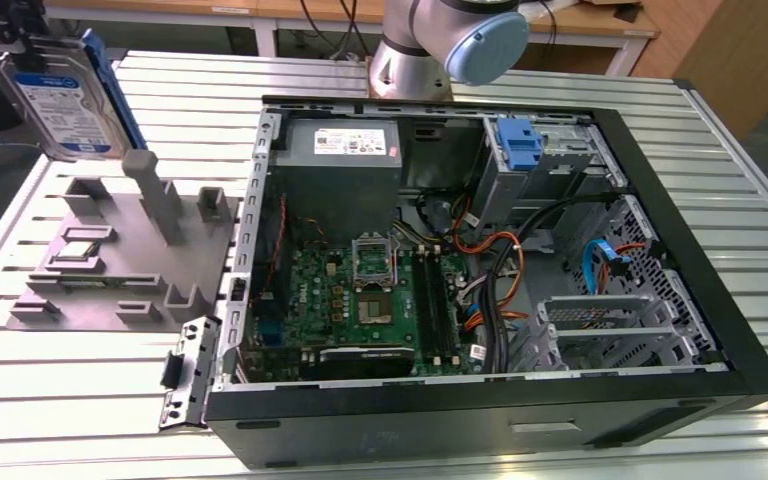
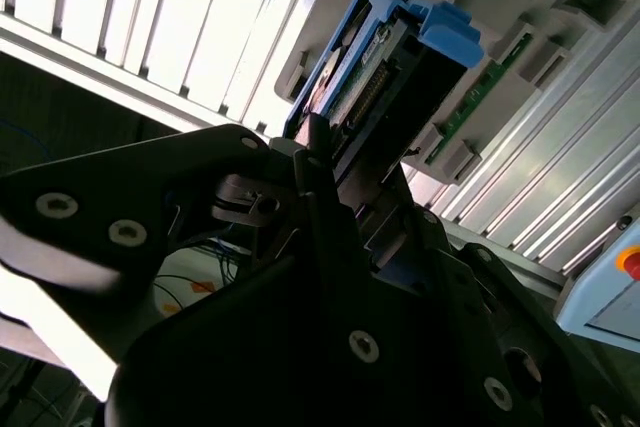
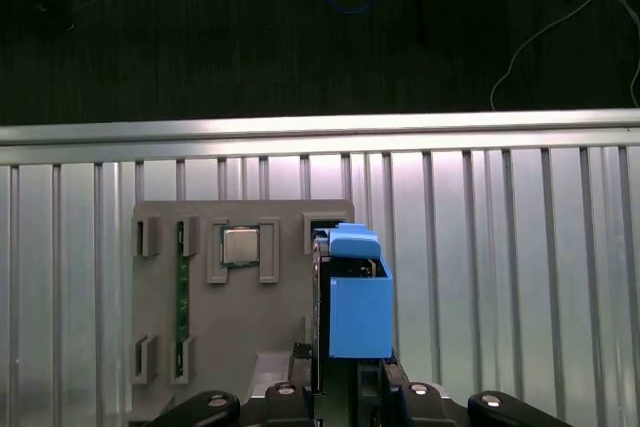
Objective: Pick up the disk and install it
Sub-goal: 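Pick up the disk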
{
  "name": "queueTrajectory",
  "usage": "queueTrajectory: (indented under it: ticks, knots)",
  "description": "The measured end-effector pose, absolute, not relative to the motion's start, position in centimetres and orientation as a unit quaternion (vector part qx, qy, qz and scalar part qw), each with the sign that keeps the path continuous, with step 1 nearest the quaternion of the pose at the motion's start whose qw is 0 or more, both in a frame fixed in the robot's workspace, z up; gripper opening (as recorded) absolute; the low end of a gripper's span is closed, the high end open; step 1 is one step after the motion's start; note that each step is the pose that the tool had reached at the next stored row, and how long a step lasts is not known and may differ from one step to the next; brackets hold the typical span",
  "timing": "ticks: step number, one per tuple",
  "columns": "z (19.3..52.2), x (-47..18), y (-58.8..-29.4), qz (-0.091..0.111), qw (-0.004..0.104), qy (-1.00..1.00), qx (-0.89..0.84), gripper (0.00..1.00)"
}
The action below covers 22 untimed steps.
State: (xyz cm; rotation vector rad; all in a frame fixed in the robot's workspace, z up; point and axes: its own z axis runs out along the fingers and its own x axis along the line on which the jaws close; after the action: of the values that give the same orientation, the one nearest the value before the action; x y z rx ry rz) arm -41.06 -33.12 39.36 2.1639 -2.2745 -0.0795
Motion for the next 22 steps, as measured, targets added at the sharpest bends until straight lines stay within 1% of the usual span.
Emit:
queueTrajectory:
  ticks: [22]
  knots:
    - [39.96,-41.05,-33.11,-0.025,0.000,-0.724,0.689,0.35]
